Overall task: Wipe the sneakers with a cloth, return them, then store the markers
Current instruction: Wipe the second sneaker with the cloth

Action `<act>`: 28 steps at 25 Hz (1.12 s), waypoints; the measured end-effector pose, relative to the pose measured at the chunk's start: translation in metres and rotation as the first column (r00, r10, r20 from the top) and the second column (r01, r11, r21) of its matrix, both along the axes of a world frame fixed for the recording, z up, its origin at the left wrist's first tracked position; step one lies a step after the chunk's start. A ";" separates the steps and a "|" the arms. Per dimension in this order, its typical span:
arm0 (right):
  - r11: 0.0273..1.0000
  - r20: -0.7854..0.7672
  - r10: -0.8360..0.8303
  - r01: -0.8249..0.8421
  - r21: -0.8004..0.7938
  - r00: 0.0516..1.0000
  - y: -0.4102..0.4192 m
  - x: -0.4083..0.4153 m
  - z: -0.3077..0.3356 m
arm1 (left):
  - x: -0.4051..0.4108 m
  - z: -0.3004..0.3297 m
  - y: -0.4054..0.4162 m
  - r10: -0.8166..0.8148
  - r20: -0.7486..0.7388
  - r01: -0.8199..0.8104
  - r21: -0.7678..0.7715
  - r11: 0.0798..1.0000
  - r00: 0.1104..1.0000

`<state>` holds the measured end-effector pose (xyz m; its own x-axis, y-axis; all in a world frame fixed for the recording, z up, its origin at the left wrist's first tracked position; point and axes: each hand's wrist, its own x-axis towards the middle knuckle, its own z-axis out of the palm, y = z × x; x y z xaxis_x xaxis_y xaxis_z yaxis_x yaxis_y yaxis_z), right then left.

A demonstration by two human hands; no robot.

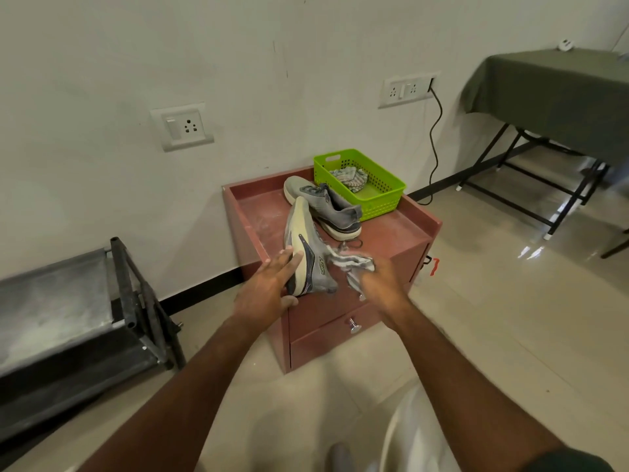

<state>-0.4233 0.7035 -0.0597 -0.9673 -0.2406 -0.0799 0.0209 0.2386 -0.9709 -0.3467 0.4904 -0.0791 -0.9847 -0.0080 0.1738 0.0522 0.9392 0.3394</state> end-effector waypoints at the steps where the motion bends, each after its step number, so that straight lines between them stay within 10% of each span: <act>1: 0.991 0.046 0.134 -0.134 0.012 0.990 -0.004 -0.001 -0.003 | 0.000 0.000 -0.001 -0.013 -0.022 0.013 -0.013 1.000 1.000; 4: 0.912 0.060 0.390 -0.394 0.115 0.919 -0.018 -0.004 -0.012 | -0.004 -0.002 -0.003 -0.031 -0.062 0.031 -0.012 0.999 0.998; 8: 0.917 -0.150 0.376 -0.345 0.200 0.914 -0.032 -0.014 -0.024 | -0.015 -0.006 -0.006 -0.020 -0.116 0.025 0.035 0.999 0.993; 15: 0.848 0.058 0.416 -0.364 -0.386 0.908 -0.022 -0.025 0.020 | -0.034 0.025 -0.009 -0.071 -0.325 0.070 -0.014 0.997 0.943; 22: 0.812 0.105 0.501 -0.426 -0.399 0.859 0.014 -0.028 0.044 | -0.035 0.055 -0.018 -0.378 -0.251 0.346 -0.164 0.924 0.891; 26: 0.916 -0.067 0.084 -0.104 -0.386 0.994 0.009 -0.024 0.054 | -0.034 0.062 -0.019 -0.256 -0.406 0.242 -0.085 0.966 0.877; 28: 0.954 -0.462 -0.270 0.168 -0.249 0.845 0.000 -0.023 0.059 | -0.035 0.067 -0.015 -0.158 -0.450 0.161 -0.032 0.986 0.879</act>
<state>-0.4463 0.7040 -0.0004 -0.8981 0.0210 0.4393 -0.4357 0.0931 -0.8952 -0.3821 0.4749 -0.0120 -0.7887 0.1403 0.5985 0.3498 0.9030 0.2494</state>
